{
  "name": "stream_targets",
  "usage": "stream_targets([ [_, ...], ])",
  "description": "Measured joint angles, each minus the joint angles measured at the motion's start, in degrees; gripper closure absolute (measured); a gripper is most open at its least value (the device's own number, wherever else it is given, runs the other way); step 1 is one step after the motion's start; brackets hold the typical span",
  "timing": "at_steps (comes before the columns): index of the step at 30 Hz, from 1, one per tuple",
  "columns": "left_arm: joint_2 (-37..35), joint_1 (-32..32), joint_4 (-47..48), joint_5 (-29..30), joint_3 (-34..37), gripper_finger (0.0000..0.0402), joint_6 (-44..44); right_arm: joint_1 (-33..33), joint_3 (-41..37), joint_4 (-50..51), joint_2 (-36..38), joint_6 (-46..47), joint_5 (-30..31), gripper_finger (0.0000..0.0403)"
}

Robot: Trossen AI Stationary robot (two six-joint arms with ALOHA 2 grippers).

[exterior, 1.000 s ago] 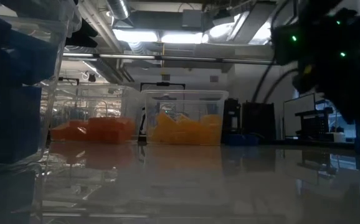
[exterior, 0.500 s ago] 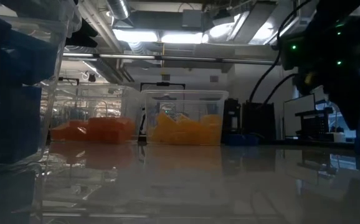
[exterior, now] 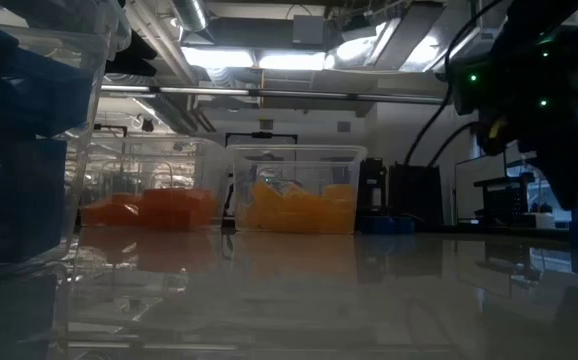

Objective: Sort blocks
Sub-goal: Put the blue game piece into the bottom transparent bin

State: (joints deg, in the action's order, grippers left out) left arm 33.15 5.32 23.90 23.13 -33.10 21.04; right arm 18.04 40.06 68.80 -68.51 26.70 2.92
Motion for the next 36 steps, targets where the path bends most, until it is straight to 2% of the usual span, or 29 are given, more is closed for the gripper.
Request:
stream_targets([
  [10,0.0,0.0,0.0,0.0,0.0,0.0251,0.2,0.0,0.0,0.6,-4.8,-2.9,-2.6,0.0169],
  [21,0.0,0.0,0.0,0.0,0.0,0.0251,0.2,0.0,0.0,0.9,-13.0,-3.1,-2.7,0.0173],
  [36,0.0,0.0,0.1,0.0,0.0,0.0251,0.1,-0.1,0.6,-0.9,-14.6,-4.2,-11.5,0.0174],
])
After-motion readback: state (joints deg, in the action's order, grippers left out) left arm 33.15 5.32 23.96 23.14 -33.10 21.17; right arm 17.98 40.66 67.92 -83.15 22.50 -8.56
